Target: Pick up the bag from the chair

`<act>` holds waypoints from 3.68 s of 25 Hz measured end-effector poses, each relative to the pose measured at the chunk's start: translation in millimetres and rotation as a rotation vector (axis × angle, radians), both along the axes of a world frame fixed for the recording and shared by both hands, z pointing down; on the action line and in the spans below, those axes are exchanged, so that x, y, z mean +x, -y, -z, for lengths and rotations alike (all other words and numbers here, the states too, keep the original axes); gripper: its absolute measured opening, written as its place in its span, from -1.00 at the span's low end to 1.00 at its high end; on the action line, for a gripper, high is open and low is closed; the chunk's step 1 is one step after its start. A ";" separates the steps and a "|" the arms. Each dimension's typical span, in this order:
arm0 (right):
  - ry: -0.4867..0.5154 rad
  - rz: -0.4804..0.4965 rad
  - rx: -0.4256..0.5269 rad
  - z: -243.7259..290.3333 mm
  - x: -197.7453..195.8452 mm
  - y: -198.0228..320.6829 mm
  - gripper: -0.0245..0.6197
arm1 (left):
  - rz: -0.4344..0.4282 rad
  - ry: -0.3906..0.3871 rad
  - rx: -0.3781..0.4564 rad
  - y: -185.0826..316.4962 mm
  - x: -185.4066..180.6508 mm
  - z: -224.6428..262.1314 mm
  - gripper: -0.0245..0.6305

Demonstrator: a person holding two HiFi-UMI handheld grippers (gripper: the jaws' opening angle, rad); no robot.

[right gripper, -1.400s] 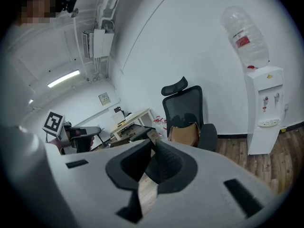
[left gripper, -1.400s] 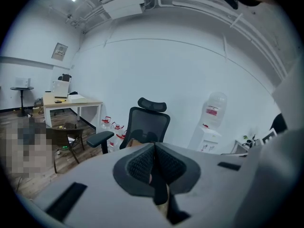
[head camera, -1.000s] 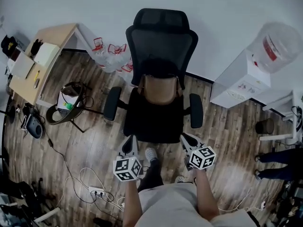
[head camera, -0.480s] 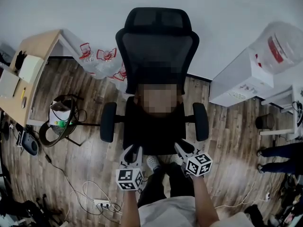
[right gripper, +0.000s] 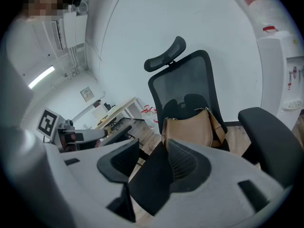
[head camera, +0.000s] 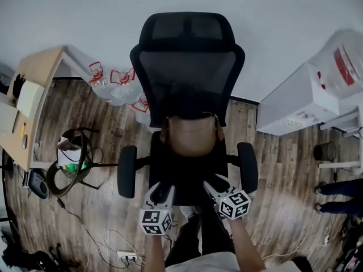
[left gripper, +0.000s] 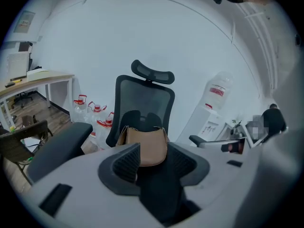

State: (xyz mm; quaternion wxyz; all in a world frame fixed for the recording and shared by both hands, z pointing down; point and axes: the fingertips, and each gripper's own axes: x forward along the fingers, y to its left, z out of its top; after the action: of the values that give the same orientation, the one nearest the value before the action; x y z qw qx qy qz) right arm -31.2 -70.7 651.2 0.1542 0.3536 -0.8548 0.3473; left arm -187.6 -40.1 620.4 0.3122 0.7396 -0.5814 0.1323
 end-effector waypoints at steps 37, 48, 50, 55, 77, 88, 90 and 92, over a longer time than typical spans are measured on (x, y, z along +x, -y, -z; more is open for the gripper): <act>-0.062 -0.230 -0.151 -188.0 28.1 221.0 0.11 | -0.050 -0.036 -0.260 243.4 -24.7 -248.7 -0.12; -0.105 -0.227 -0.200 -233.6 23.4 244.3 0.23 | -0.137 -0.160 -0.298 269.7 -15.4 -274.9 -0.06; -0.104 -0.230 -0.205 -237.9 20.1 250.5 0.27 | -0.161 -0.185 -0.288 273.1 -14.7 -274.6 -0.03; -0.120 -0.223 -0.217 -250.3 11.4 259.9 0.40 | -0.192 -0.182 -0.295 278.8 -14.7 -279.6 0.00; -0.217 -0.219 -0.079 -245.8 0.4 246.0 0.19 | -0.118 -0.086 -0.242 281.3 -2.0 -281.9 -0.01; -0.157 -0.257 -0.007 -202.8 1.6 207.4 0.13 | -0.123 -0.060 -0.166 252.6 0.6 -239.2 -0.03; -0.145 -0.281 0.006 -193.5 3.9 203.0 0.12 | -0.139 -0.056 -0.147 251.7 2.9 -228.4 -0.03; -0.137 -0.297 0.030 -181.3 4.3 200.7 0.11 | -0.146 -0.053 -0.119 252.6 3.4 -215.7 -0.02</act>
State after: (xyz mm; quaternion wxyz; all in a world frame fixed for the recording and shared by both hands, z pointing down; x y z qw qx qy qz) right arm -26.9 -271.4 832.4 0.1539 0.5012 -0.7856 0.3285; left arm -184.2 -292.7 836.1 0.3606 0.7633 -0.5086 0.1694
